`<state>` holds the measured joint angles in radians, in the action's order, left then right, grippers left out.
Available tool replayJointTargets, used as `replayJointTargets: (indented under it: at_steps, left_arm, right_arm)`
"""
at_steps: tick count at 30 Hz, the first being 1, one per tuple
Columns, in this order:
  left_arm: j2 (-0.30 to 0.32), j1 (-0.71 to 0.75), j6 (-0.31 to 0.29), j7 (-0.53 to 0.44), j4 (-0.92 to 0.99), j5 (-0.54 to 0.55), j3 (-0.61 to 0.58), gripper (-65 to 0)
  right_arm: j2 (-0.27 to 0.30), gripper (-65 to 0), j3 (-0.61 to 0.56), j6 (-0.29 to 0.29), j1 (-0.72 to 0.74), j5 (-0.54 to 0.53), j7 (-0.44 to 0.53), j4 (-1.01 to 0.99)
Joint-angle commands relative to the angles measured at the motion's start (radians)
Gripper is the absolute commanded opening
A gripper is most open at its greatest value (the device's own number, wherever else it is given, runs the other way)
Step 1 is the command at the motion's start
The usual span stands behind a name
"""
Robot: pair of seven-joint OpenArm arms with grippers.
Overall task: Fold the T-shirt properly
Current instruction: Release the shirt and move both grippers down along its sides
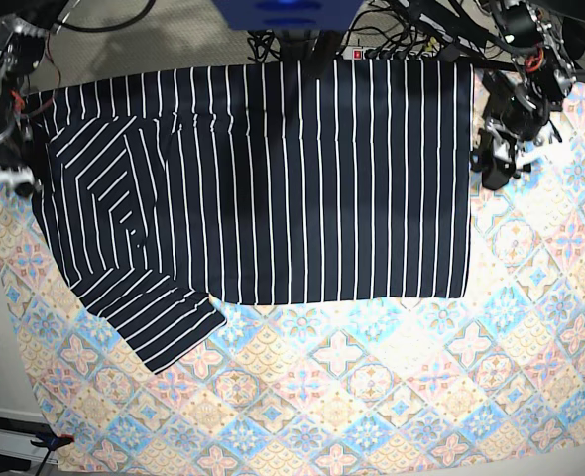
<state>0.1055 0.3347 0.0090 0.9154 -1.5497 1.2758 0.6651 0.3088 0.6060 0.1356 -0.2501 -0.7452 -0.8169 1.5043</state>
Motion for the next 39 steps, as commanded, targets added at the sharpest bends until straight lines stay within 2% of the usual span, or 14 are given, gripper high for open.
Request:
replayJointTargets:
  at_steps: [1,3,8,11,16,23,28,34,39]
  left_arm:
    - [0.026,-0.032,-0.013,-0.014,-0.016,0.008,0.000,-40.4]
    - [0.032,-0.072,-0.013,-0.014,-0.016,-0.015,-0.023,-40.4]
    - [0.064,-0.196,-0.011,-0.014,0.058,-0.092,-0.063,-40.4]
    - [0.095,-0.274,-0.011,-0.014,0.145,-0.121,-0.063,-40.4]
    - [0.116,-0.412,-0.011,-0.014,0.265,-0.233,-0.066,-40.4]
    - [0.118,-0.601,-0.011,-0.023,0.387,-0.456,-0.204,-40.4]
    - [0.115,-0.704,-0.010,-0.057,0.567,-0.526,-0.210,-40.4]
    - [0.112,-0.704,-0.008,-0.115,0.585,-0.586,-0.212,-40.4]
    - [0.112,-0.704,-0.008,-0.163,0.668,-0.595,-0.212,-40.4]
  right_arm:
    - [0.031,-45.9,-0.016,0.005,0.019,-0.004,0.018,0.015]
    - [0.049,-45.9,-0.074,0.005,0.057,0.046,0.020,0.015]
    - [0.051,-45.8,-0.199,0.005,0.186,0.281,0.018,0.015]
    - [0.051,-45.8,-0.265,0.005,0.240,0.349,0.020,0.006]
    - [0.051,-45.8,-0.335,0.006,0.300,0.356,0.023,-0.075]
    - [0.048,-45.8,-0.355,0.006,0.324,0.359,0.024,-0.106]
    - [0.048,-45.8,-0.355,0.006,0.324,0.359,0.024,-0.103]
    - [0.048,-45.8,-0.354,0.006,0.324,0.356,0.024,-0.100]
    - [0.048,-45.8,-0.355,0.006,0.324,0.356,0.024,-0.101]
